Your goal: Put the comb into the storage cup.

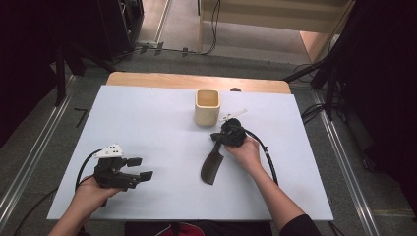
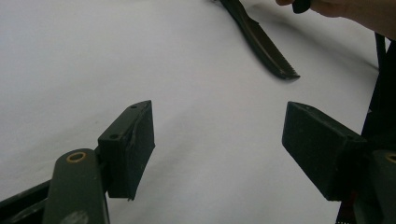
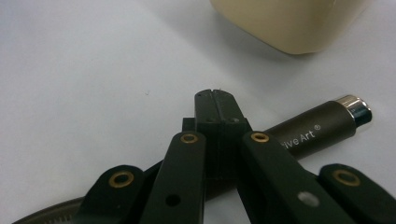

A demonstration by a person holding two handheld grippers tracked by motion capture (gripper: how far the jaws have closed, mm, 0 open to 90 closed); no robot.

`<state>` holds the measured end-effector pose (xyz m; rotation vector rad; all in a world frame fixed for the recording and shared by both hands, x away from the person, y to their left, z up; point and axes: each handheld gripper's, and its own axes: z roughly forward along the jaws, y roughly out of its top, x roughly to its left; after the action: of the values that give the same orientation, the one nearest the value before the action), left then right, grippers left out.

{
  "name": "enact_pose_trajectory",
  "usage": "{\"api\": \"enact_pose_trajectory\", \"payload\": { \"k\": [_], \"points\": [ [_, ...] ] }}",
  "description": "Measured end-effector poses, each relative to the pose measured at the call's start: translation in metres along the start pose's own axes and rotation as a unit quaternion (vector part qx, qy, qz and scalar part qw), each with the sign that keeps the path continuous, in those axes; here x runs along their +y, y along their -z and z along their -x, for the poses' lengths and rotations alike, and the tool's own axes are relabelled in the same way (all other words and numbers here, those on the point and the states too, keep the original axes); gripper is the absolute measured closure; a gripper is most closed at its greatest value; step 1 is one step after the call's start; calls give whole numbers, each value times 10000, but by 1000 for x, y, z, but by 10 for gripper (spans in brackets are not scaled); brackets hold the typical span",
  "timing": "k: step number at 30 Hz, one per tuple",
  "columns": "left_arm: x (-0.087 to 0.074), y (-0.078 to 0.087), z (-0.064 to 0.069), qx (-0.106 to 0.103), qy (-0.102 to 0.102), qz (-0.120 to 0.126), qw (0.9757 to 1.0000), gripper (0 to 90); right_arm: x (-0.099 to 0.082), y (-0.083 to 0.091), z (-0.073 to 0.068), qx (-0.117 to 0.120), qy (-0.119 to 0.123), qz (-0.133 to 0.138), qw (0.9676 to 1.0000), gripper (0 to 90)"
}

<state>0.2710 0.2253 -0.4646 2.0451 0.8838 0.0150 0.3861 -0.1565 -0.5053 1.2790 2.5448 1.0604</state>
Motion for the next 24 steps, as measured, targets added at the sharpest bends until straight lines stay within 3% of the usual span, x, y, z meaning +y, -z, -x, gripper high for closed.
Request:
{"api": "enact_pose_trajectory", "payload": {
  "k": [24],
  "points": [
    [0, 0, 1, -6, -11, -23, 10000, 265, -4, 7, 19, -180, -186, -108, 9996, 874]
  ]
}}
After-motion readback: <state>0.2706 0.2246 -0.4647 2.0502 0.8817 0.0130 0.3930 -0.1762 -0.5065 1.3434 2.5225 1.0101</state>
